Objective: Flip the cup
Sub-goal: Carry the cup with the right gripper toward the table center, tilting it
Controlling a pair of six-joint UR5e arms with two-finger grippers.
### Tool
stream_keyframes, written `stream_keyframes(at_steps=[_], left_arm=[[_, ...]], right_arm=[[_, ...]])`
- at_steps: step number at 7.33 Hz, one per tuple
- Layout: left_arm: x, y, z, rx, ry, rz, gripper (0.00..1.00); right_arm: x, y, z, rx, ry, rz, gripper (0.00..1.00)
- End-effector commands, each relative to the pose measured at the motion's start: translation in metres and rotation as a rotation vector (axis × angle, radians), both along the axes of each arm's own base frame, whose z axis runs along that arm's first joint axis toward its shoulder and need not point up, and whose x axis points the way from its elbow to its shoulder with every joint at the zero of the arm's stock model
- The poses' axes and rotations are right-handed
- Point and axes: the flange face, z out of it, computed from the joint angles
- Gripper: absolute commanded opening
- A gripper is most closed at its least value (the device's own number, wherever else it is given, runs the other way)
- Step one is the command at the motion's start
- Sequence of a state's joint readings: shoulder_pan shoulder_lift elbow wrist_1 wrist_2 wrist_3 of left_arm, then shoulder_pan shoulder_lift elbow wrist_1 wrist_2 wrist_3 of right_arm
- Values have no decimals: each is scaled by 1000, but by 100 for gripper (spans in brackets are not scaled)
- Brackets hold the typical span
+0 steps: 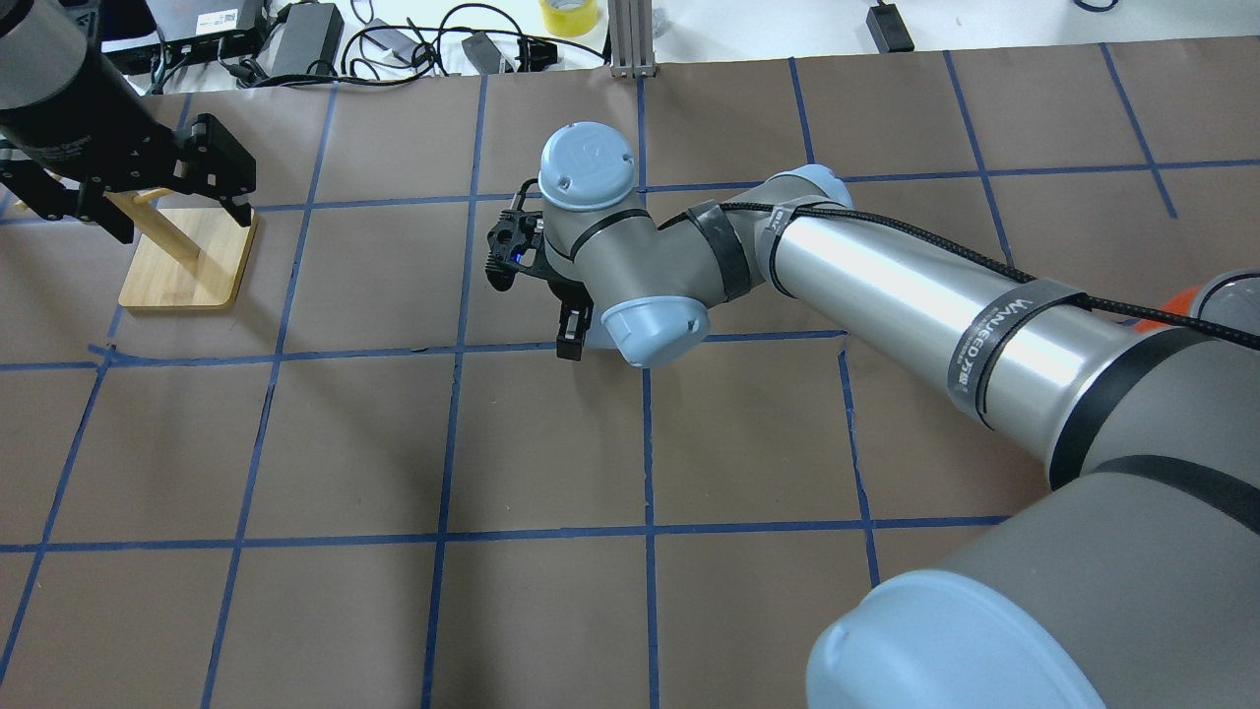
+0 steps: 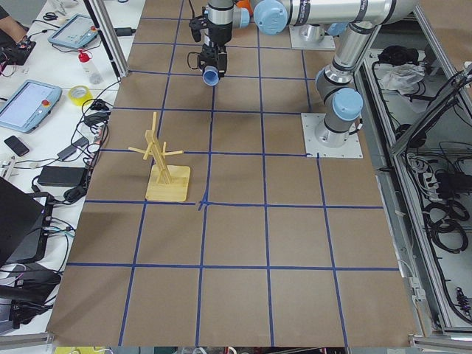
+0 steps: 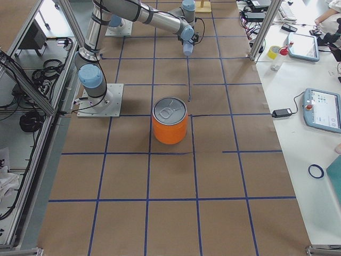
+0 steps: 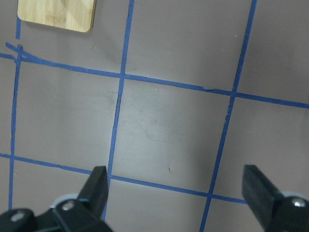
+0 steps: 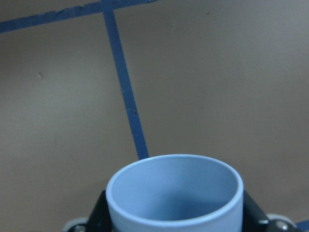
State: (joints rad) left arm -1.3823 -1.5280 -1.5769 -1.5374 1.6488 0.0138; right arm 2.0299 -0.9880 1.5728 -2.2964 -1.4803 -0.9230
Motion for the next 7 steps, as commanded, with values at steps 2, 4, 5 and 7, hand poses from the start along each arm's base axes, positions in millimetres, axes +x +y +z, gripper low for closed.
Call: stream_keyframes(at_steps=[2, 4, 5, 7], left_arm=[[0, 0, 0, -1, 1, 0, 100], [-1, 0, 0, -1, 1, -1, 100], [-1, 0, 0, 1, 1, -1, 100], [-1, 0, -1, 4, 10, -2, 100]], right_arm=[[0, 3, -2, 2, 4, 9, 41], [2, 2, -3, -3, -3, 25, 86], [1, 2, -5, 4, -3, 13, 100], [0, 3, -8, 8, 7, 18, 100]])
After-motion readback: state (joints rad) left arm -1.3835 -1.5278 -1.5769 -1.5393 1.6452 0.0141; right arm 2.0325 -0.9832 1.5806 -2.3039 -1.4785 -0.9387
